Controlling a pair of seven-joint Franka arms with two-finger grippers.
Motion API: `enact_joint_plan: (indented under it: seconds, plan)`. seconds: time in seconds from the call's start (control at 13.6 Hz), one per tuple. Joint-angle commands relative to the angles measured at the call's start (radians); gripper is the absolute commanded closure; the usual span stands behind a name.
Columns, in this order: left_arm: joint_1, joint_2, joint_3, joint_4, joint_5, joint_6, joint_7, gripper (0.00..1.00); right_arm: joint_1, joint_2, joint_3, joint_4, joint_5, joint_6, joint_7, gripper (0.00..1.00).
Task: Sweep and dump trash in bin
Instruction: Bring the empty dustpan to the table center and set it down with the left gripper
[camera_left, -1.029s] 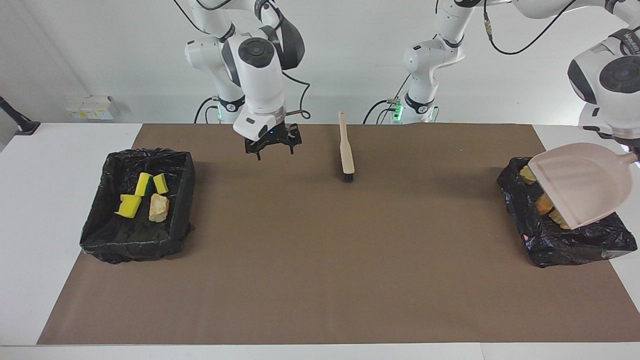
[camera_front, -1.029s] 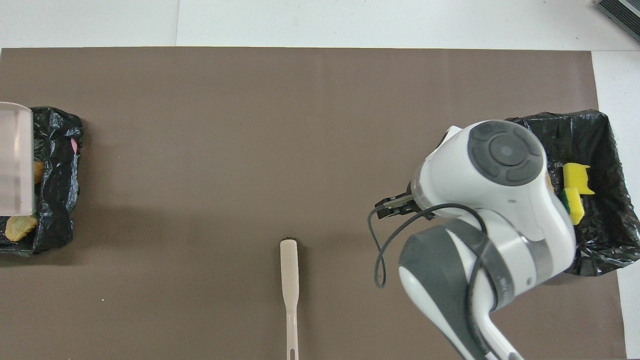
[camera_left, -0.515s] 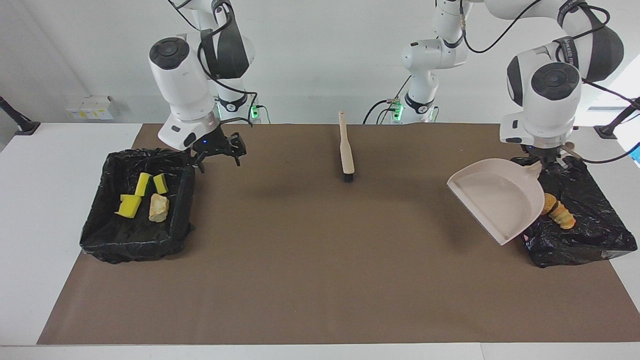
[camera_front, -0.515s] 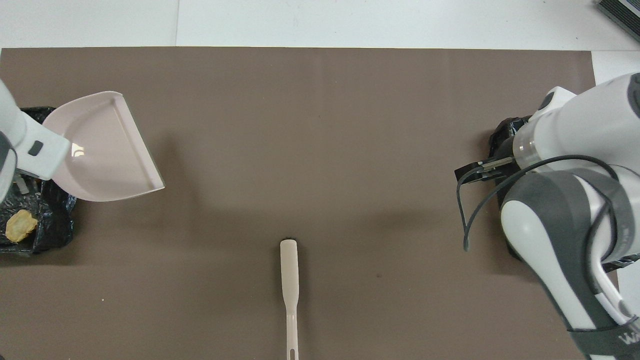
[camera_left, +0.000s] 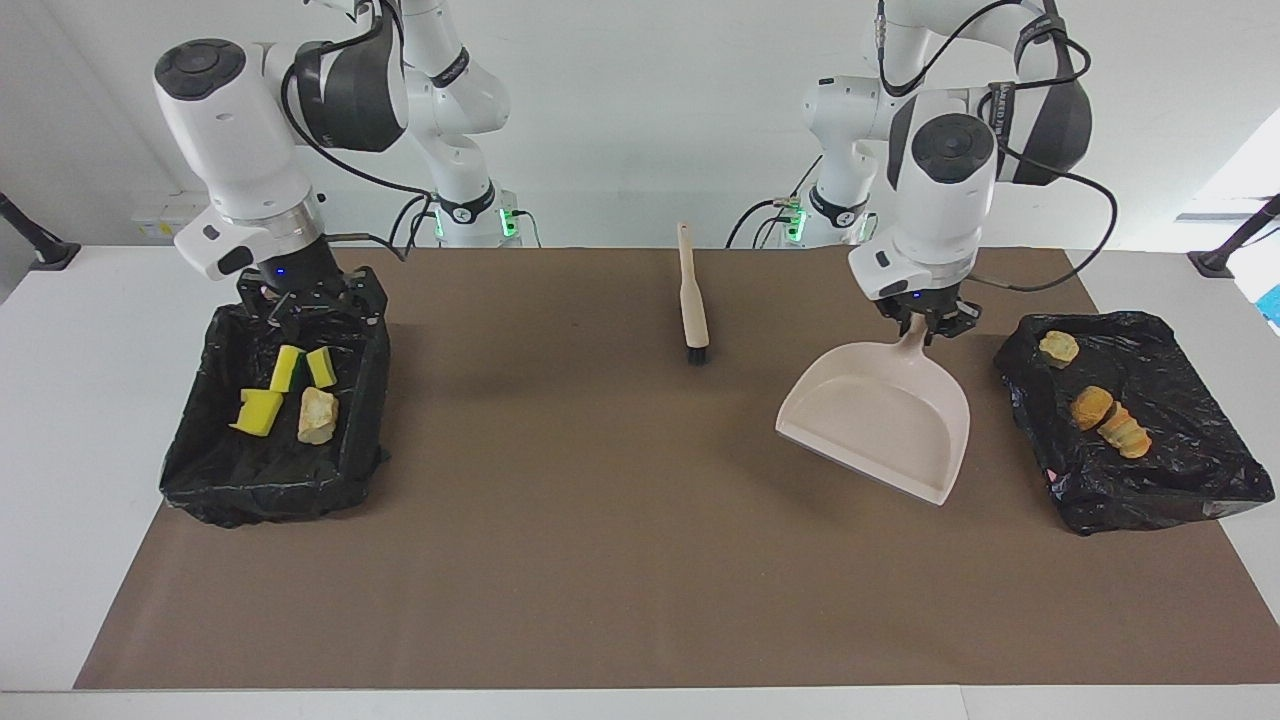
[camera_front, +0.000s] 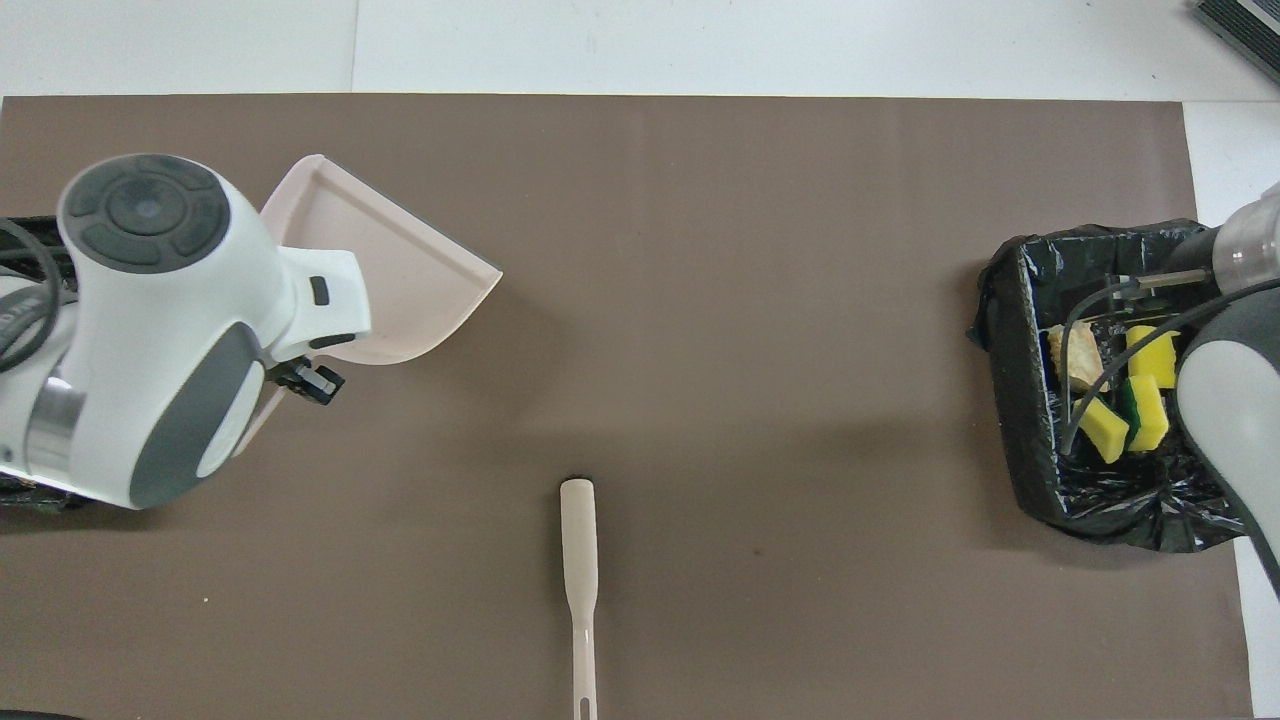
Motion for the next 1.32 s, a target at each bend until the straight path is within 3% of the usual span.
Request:
enact_joint_plan:
  seconds: [0.0,0.29,0.51,0.74,1.1,1.25]
  plan:
    - [-0.129,0.153,0.021,0.138,-0.071,0.006,-0.274,1.0,-0.002,-0.014,-0.014,0.072,-0.005,-0.111,0.025,0.0]
    - [-0.216,0.34,0.021,0.345,-0.105,0.027,-0.53,1.0,-0.013,-0.048,-0.014,0.074,0.018,-0.174,0.103,0.0]
    - [-0.235,0.386,0.021,0.355,-0.214,0.127,-0.65,1.0,-0.049,-0.051,-0.004,0.08,0.018,-0.181,0.021,0.0]
    - [-0.269,0.448,0.021,0.368,-0.218,0.164,-0.707,1.0,-0.053,-0.051,-0.014,0.086,0.029,-0.179,0.013,0.0]
    - [-0.298,0.471,0.021,0.35,-0.241,0.224,-0.707,0.99,-0.052,-0.074,-0.001,0.074,0.038,-0.167,0.019,0.0]
    - [-0.297,0.47,0.021,0.345,-0.242,0.224,-0.707,0.77,-0.057,-0.075,-0.002,0.074,0.039,-0.178,0.019,0.0]
